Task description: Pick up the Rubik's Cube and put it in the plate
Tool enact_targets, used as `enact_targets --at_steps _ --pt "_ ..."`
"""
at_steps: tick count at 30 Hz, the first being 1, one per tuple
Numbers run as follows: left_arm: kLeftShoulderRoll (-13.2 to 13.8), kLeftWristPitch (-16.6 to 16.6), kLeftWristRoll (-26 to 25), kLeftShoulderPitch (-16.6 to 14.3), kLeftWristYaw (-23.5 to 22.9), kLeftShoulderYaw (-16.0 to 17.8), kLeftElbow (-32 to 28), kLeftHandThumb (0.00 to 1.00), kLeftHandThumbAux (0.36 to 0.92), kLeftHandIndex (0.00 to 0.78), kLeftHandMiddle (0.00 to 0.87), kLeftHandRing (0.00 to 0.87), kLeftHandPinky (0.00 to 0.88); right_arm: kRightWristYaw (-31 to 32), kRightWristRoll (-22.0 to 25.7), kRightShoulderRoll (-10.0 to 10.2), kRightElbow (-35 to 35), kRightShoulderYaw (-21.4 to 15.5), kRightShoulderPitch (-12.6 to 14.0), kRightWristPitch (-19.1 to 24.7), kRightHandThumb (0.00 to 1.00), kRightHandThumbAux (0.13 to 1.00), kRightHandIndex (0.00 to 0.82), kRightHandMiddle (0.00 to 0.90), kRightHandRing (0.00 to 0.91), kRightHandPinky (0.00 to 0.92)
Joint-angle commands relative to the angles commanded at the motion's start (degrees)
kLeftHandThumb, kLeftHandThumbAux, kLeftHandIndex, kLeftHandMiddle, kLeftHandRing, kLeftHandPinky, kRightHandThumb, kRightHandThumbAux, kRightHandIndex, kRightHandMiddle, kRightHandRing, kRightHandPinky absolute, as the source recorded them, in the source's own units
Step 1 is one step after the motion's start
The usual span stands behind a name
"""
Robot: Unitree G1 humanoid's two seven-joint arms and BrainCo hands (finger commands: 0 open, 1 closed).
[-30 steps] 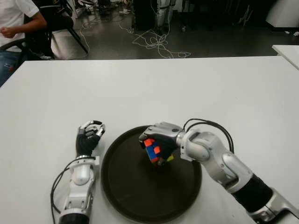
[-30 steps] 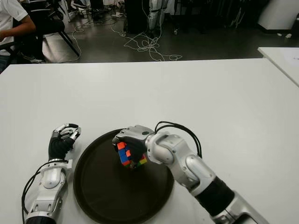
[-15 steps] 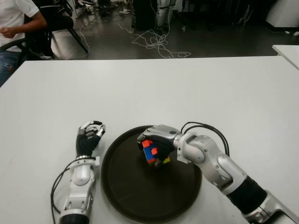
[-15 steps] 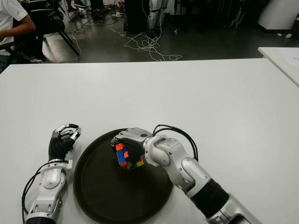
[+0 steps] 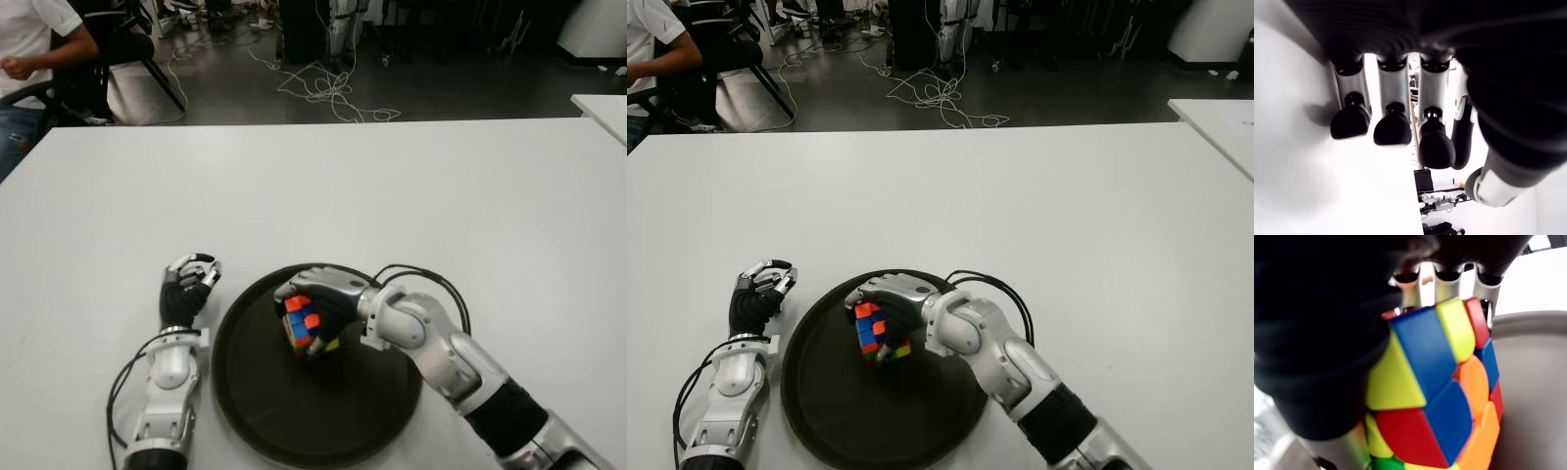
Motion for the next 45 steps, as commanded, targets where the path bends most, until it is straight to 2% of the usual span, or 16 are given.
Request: enact_targets --at_steps 11,22,27,37,42,45 --pt "-0.04 0.29 0.55 0.31 0.58 -0.46 -0.92 0.707 0.707 0.444 0.811 0.82 0.803 -3.17 3.51 0.3 1.18 -1.08 0.95 -3.63 0.022 0.952 0.639 0.784 0.793 0.765" --pt "-0.11 0.68 1.47 0.62 1.27 -0.85 -1.72 0.707 0.706 0.444 0.808 0.818 0.802 -3.92 3.08 -0.1 2.12 -0.71 0.54 -4.86 0.059 0.95 0.693 0.793 0.793 0.767" --pt "-0.07 1.0 1.56 0.58 1.32 -0.83 -1.65 0.707 0.706 0.444 0.807 0.816 0.8 -3.67 2.73 -0.32 1.76 -0.53 0.53 -4.53 0.074 0.947 0.692 0.796 0.796 0.772" --pt "-0.32 0.88 0.8 0.51 1.02 -0.38 -1.45 0.707 0.706 0.444 0.808 0.819 0.802 -3.99 0.04 -1.2 1.31 0.09 -0.07 -4.32 0.083 0.943 0.639 0.779 0.783 0.747" --pt "-0.32 0.64 0.61 0.49 0.75 -0.3 -1.36 0.707 0.706 0.443 0.804 0.816 0.797 -5.33 -1.98 -1.38 1.26 0.27 -0.14 -4.9 0.101 0.948 0.57 0.761 0.76 0.717" --pt "-0.21 0.51 0.58 0.43 0.61 -0.3 -1.19 0.707 0.706 0.443 0.804 0.814 0.795 -5.87 -3.21 -1.86 1.43 0.59 -0.5 -5.67 0.068 0.958 0.506 0.713 0.702 0.619"
